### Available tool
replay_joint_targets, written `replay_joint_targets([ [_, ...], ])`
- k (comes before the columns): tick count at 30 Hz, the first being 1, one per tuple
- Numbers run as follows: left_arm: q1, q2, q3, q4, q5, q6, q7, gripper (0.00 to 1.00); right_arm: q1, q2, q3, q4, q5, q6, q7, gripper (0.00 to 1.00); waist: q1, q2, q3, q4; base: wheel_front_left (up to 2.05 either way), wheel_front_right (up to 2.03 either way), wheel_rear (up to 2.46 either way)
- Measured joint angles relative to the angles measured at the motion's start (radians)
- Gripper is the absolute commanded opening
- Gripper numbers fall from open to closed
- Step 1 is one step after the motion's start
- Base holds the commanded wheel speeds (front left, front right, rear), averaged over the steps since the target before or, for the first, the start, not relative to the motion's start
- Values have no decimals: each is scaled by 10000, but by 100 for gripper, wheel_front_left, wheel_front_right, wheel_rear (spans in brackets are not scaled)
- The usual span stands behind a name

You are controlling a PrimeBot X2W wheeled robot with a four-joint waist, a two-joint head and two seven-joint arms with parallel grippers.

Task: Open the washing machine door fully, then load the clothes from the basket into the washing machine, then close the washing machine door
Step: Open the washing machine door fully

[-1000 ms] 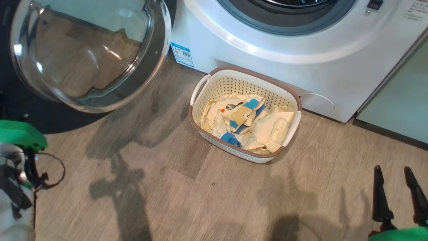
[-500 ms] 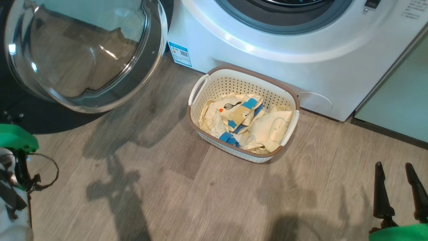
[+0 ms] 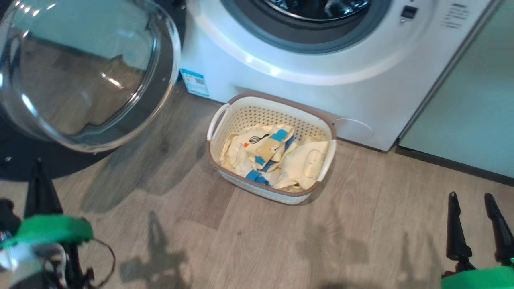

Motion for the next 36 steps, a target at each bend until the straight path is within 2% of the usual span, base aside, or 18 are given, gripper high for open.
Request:
replay_joint_targets([
  [3,887,-221,-253,-938,65,-12,0,0,4,6,77,46,75,2,0,100,0,0,-164,-263,0,0,0],
  [7,1788,-236,-1043,-1779,115,199,0,0,14,19,255,82,203,0,0,100,0,0,-374,-659,0,0,0],
  [14,2296,-242,-2481,-2911,92,510,405,0,20,21,499,65,263,2,0,100,0,0,-579,-1456,0,0,0],
  [15,2296,-238,-2633,-3010,46,552,466,7,21,21,550,63,307,2,0,100,0,0,-597,-1570,0,0,0],
  [17,2298,-236,-2874,-3141,-23,616,633,36,25,25,617,48,316,2,0,100,0,0,-629,-1806,0,0,0],
  [18,2302,-238,-2963,-3208,-25,663,717,45,27,25,650,42,324,0,0,100,0,0,-640,-1921,0,0,0],
  [20,2303,-238,-3005,-3256,-35,681,731,85,26,25,686,13,357,2,0,100,0,0,-648,-2039,0,0,0],
  [21,2303,-234,-3028,-3300,-50,685,819,96,26,25,736,4,387,2,0,100,0,0,-653,-2150,0,0,0],
  [22,2303,-232,-3070,-3325,-128,685,901,100,26,25,796,8,403,0,0,100,0,0,-658,-2256,0,0,0],
  [36,2343,-190,-3584,-3586,-2,851,1471,100,25,27,989,-54,401,0,0,100,1,0,-626,-3310,0,0,0],
])
